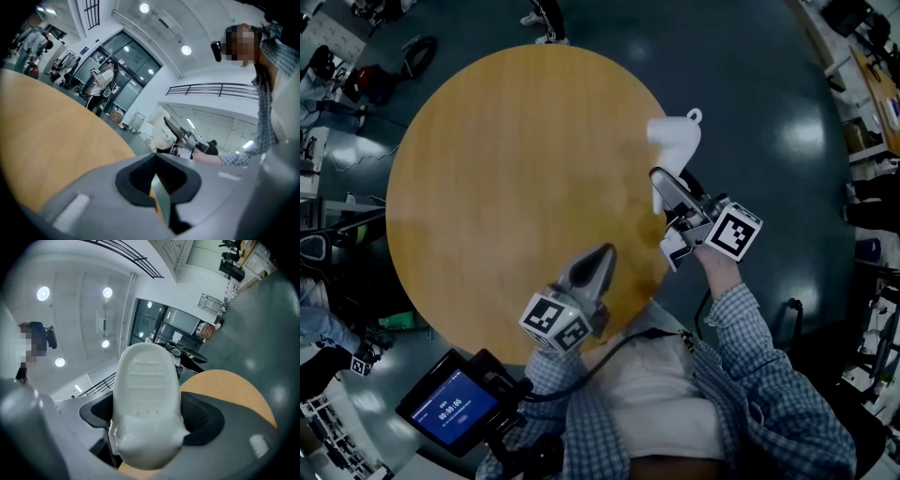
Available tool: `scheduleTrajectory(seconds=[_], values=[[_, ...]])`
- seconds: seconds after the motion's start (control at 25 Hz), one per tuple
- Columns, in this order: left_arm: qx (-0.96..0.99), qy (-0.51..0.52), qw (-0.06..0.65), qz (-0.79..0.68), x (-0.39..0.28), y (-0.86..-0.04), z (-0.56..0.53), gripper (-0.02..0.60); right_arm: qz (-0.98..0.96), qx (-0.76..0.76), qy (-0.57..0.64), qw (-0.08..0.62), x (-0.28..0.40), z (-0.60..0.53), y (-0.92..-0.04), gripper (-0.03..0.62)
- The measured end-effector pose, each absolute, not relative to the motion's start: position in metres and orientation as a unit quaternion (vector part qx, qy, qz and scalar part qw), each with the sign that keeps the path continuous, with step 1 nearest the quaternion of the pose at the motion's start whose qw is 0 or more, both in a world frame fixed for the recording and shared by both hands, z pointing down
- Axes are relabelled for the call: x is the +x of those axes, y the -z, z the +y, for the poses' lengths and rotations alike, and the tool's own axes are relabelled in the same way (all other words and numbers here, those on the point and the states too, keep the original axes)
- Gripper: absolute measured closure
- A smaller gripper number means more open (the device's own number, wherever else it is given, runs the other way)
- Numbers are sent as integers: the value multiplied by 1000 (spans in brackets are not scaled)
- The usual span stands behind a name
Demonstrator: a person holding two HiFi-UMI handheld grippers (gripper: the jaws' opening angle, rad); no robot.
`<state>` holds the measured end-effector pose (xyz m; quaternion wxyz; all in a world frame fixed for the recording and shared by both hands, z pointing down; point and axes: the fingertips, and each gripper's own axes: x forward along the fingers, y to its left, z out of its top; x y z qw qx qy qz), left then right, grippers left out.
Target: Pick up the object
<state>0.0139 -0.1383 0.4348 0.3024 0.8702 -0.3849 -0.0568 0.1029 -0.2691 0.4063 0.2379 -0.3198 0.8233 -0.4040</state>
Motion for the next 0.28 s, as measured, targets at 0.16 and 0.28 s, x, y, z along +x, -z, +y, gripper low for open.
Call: scheduleTrajectory(seconds=[0.16,0.28], values=[[872,58,299,-383,17,-435,-138,583,823,-320,406,235,105,-268,-407,161],[873,60,298,-381,21,-435,-136,583,823,-329,404,227,111,-267,-409,161]])
